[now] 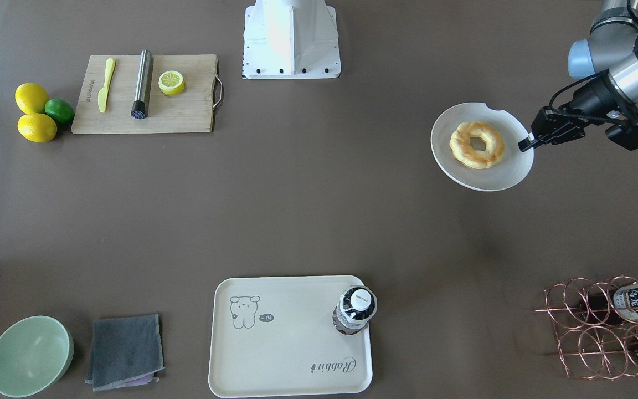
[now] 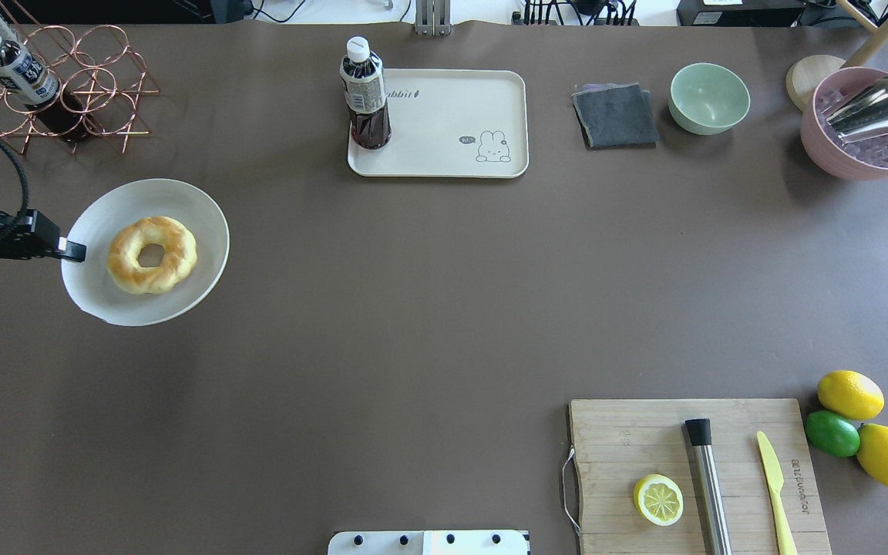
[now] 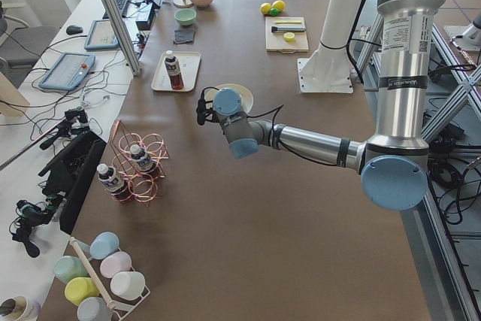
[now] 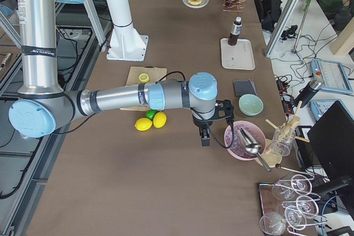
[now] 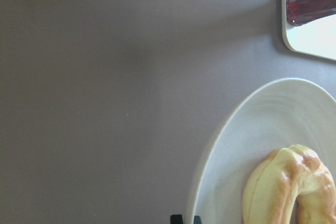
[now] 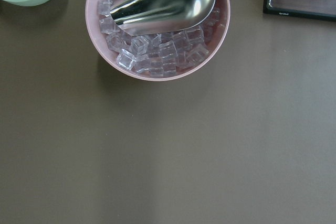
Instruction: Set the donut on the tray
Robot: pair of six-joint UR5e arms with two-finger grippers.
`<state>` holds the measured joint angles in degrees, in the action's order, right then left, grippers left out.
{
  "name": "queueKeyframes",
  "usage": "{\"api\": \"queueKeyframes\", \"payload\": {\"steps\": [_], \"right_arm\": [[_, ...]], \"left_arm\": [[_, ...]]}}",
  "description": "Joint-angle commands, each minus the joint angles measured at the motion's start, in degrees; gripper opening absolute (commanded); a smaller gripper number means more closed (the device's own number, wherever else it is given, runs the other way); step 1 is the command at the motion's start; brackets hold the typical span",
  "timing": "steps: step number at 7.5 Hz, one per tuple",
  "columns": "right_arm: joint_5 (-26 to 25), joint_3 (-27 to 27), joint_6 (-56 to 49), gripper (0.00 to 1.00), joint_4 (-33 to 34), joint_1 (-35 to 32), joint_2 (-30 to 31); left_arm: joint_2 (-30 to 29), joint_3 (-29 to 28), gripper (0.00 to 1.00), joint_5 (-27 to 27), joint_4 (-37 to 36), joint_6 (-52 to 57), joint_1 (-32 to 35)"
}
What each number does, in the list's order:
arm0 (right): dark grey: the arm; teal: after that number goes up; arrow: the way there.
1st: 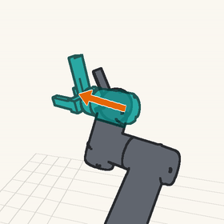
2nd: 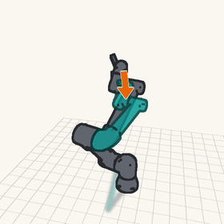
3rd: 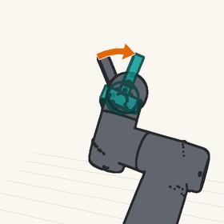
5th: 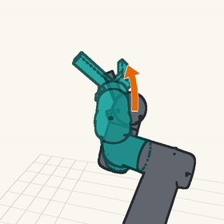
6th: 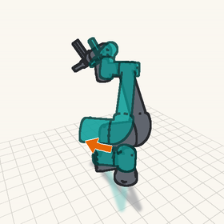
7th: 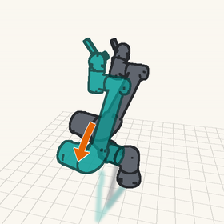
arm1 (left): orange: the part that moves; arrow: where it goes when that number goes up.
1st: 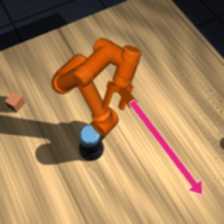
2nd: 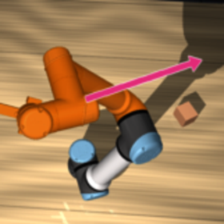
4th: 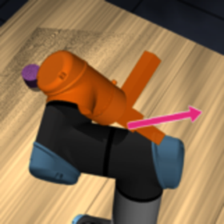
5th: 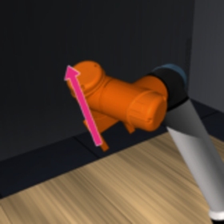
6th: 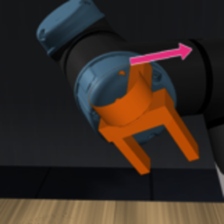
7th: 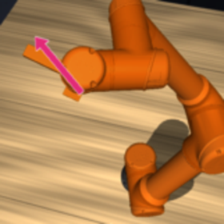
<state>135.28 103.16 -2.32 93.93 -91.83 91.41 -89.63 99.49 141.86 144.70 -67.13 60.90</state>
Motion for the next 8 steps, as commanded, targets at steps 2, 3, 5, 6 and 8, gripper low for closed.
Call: {"api": "queueKeyframes", "payload": {"steps": [2,3,5,6,8], "right_arm": [[-0.02,3.96,5.71,1.0,-0.76,6.11,-1.49],[1.11,5.37,10.71,1.0,-2.85,8.84,-1.49],[2.62,7.39,30.33,1.0,-14.41,17.69,-1.58],[2.62,8.62,40.54,1.0,-19.87,22.61,-1.75],[1.74,11.08,59.45,1.0,-22.56,30.36,-7.18]], "left_arm": [[-5.42,12.91,0.0,-14.21,-22.12,-1.78,-13.86],[-11.38,13.1,0.0,-16.51,-28.36,-1.87,-15.45],[-23.07,13.45,0.0,-21.51,-40.05,-8.42,-20.71],[-26.79,13.36,0.0,-24.15,-43.07,-10.55,-23.44],[-31.2,12.58,0.0,-28.21,-44.15,-14.43,-27.76]]}}
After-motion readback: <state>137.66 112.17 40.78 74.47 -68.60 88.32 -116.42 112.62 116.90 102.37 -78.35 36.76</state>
